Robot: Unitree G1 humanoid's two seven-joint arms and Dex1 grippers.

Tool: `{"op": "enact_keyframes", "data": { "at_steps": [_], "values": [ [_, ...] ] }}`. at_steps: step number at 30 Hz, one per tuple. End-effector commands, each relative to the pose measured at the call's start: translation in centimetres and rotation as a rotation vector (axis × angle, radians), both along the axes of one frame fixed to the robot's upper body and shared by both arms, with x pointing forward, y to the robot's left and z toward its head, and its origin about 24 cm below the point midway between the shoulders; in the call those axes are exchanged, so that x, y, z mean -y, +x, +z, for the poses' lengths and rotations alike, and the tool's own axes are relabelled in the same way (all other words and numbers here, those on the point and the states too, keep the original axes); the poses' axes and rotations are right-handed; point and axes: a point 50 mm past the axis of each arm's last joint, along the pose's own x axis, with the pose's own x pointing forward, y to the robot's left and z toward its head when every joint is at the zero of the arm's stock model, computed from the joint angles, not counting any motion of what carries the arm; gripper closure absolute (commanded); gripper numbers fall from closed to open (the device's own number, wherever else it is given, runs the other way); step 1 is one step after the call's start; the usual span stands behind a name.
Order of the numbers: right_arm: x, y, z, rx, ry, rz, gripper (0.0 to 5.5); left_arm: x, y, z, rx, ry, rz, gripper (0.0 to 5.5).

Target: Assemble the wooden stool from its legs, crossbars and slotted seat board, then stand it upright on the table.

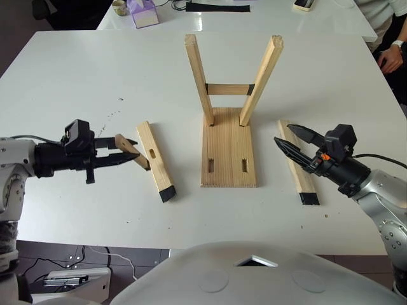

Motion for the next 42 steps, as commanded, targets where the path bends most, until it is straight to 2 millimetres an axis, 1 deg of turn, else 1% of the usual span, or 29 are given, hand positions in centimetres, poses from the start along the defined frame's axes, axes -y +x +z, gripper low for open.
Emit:
{"op": "enact_keyframes", "data": {
  "at_steps": [1, 4, 6, 9, 17, 22, 31, 33, 37, 40, 42],
  "values": [
    [0.0, 0.2, -0.1, 0.008, -0.024, 0.012, 3.11, 0.8, 1.0, -0.3, 0.064, -0.007, 0.026, 4.19],
    [0.0, 0.3, -0.2, 0.008, -0.044, 0.024, 3.11, 0.8, 1.4, -0.8, 0.086, -0.026, 0.087, 4.19],
    [0.0, 0.4, -0.3, 0.008, -0.059, 0.029, 3.11, 0.7, 1.3, -1.2, 0.077, -0.035, 0.112, 4.19],
    [0.1, 0.5, -0.3, 0.009, -0.062, 0.030, 3.11, 0.6, 0.7, -1.8, 0.058, -0.023, 0.106, 4.19],
    [0.1, 0.3, -0.3, 0.009, -0.062, 0.025, 3.11, 0.6, 0.4, -2.1, 0.042, -0.010, 0.075, 4.19],
    [-0.1, 0.3, -0.5, 0.006, -0.065, 0.039, 3.11, 1.1, 0.3, -3.3, 0.034, 0.012, 0.054, 4.19],
    [-0.1, 0.4, -0.5, 0.002, -0.085, 0.056, 3.11, 0.0, -0.6, -5.6, -0.013, 0.129, 0.041, 4.19],
    [0.0, 0.5, -0.6, 0.002, -0.090, 0.057, 3.11, -0.1, -0.8, -5.8, -0.023, 0.146, 0.036, 4.19],
    [0.1, 0.5, -0.7, 0.006, -0.111, 0.048, 3.11, -0.3, -0.6, -5.4, -0.041, 0.146, 0.051, 4.19],
    [0.1, 0.5, -0.8, 0.010, -0.118, 0.043, 3.11, 0.0, -0.4, -5.0, -0.048, 0.121, 0.051, 4.19],
    [0.0, 0.6, -0.9, 0.014, -0.119, 0.042, 3.11, 0.3, -0.2, -5.2, -0.054, 0.123, 0.054, 4.19]
  ]
}}
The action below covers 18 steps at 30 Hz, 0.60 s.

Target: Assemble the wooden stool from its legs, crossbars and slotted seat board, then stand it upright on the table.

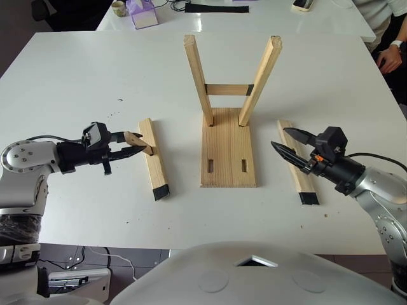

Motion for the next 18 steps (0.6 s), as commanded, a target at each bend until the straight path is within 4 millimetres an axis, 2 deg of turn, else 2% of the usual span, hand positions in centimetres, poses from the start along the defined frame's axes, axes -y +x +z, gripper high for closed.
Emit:
{"op": "enact_keyframes", "data": {
  "at_steps": [1, 5, 18],
  "values": [
    [-0.1, 0.2, -0.2, 0.012, -0.019, 0.001, 3.11, 0.2, -0.5, -2.1, -0.122, 0.044, 0.023, 4.19],
    [0.0, 0.7, -0.4, 0.016, -0.045, 0.009, 3.11, 0.8, -0.7, -3.4, -0.158, 0.049, 0.021, 4.19],
    [0.1, 1.3, -1.3, 0.012, -0.114, 0.041, 3.11, 1.1, -0.9, -5.8, -0.284, -0.039, 0.115, 4.19]
  ]
}}
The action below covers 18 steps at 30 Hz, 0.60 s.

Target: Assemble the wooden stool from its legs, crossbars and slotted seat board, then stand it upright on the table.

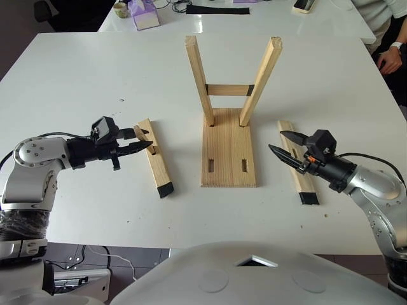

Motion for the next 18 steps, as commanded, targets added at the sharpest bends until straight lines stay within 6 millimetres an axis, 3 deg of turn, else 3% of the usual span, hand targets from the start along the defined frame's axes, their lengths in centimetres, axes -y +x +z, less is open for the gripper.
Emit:
{"op": "enact_keyframes", "data": {
  "at_steps": [1, 10, 14, 15, 18],
  "values": [
    [0.0, 0.4, 0.1, 0.010, -0.023, 0.018, 3.11, -0.2, -2.0, -4.9, -0.240, 0.025, 0.057, 4.19],
    [0.2, 0.4, 0.0, 0.010, -0.036, 0.028, 3.11, -0.8, -2.6, -5.9, -0.262, 0.016, 0.119, 4.19],
    [0.1, 0.4, 0.0, 0.012, -0.039, 0.027, 3.11, -1.4, -0.9, -6.2, -0.172, 0.064, 0.253, 4.19],
    [0.1, 0.4, -0.1, 0.011, -0.040, 0.027, 3.11, -1.4, -0.9, -6.4, -0.160, 0.081, 0.247, 3.83],
    [0.1, 0.5, -0.5, 0.008, -0.069, 0.031, 3.11, -1.7, -1.4, -7.3, -0.118, 0.162, 0.215, 3.44]
  ]
}}
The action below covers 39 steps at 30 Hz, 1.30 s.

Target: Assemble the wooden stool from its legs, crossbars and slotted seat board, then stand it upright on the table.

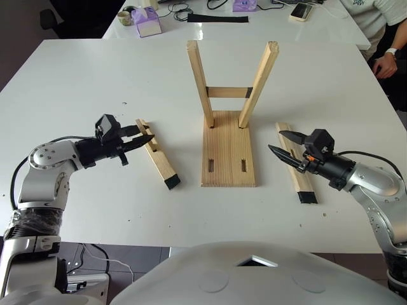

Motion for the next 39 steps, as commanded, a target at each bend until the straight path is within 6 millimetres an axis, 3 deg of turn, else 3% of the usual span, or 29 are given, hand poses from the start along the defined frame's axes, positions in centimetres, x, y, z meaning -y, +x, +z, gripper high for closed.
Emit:
{"op": "enact_keyframes", "data": {
  "at_steps": [1, 7, 9, 13, 18, 23, 27, 32, 39],
  "values": [
    [0.1, 0.2, -0.3, 0.009, -0.047, 0.015, 3.11, -0.5, -1.7, -2.8, -0.042, 0.100, -0.013, 3.30],
    [0.4, 0.9, -0.1, 0.025, -0.067, 0.023, 3.11, -0.5, -2.0, -3.0, 0.013, 0.059, -0.005, 2.46],
    [0.4, 0.9, -0.1, 0.027, -0.070, 0.027, 3.11, -0.4, -2.0, -2.2, 0.024, -0.004, 0.000, 2.46],
    [0.6, 0.8, -0.2, 0.024, -0.084, 0.027, 3.11, -0.8, -2.3, 1.2, 0.083, -0.128, -0.012, 2.46],
    [0.8, 0.5, -0.3, 0.022, -0.091, 0.011, 3.11, -1.0, -1.5, 7.0, 0.212, -0.268, 0.004, 2.46],
    [0.8, 0.5, -0.3, 0.024, -0.090, 0.005, 3.11, 1.0, -0.1, 11.5, 0.328, -0.380, -0.030, 2.46],
    [0.6, 0.5, -0.3, 0.024, -0.094, 0.013, 3.11, 3.4, 0.8, 11.6, 0.327, -0.377, -0.049, 3.02],
    [0.3, 0.6, -0.4, 0.023, -0.098, 0.027, 3.11, 4.4, 1.7, 11.1, 0.342, -0.389, 0.018, 3.06],
    [0.1, 0.3, -0.2, 0.022, -0.093, 0.037, 3.11, 3.8, 2.5, 14.9, 0.419, -0.489, 0.052, 3.06]
  ]
}}
